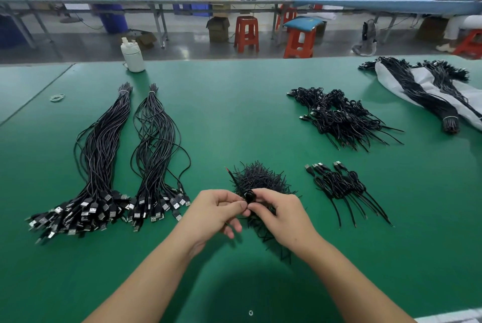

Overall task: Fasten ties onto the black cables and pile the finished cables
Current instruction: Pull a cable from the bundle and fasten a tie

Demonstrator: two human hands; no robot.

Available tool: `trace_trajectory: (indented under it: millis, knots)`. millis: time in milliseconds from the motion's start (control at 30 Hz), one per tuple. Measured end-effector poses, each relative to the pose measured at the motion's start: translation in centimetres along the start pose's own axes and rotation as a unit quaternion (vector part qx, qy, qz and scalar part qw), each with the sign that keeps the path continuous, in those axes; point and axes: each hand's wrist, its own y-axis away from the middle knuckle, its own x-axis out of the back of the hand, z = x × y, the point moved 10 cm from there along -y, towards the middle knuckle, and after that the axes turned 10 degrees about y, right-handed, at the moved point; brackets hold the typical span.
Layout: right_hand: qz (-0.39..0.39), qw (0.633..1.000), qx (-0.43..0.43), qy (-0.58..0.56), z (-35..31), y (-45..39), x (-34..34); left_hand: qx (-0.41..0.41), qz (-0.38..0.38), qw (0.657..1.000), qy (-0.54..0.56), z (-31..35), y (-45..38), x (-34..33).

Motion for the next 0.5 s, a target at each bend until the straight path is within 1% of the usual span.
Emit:
trace_trajectory:
  millis: [133,267,400,500]
  knots:
    - [-0.005,1.0,0.014,0.015,-0.4,0.1,-0.2,0.017,0.013,0.999,0.024,-0.4,0.0,0.0]
    - [-0.03,0.999,0.002,0.023,-0.2,0.1,-0.7,0.014,0.031,0.999,-0.004,-0.5,-0.2,0.3]
    - [-0.052,0.996,-0.06,-0.05,0.9,0.1,-1.1,0.007,0.05,0.999,0.016,-0.6,-0.2,0.6]
    - [-0.064,0.991,-0.082,-0.085,1.0,0.3,-1.4,-0.008,0.06,0.998,0.01,-0.4,-0.1,0.6]
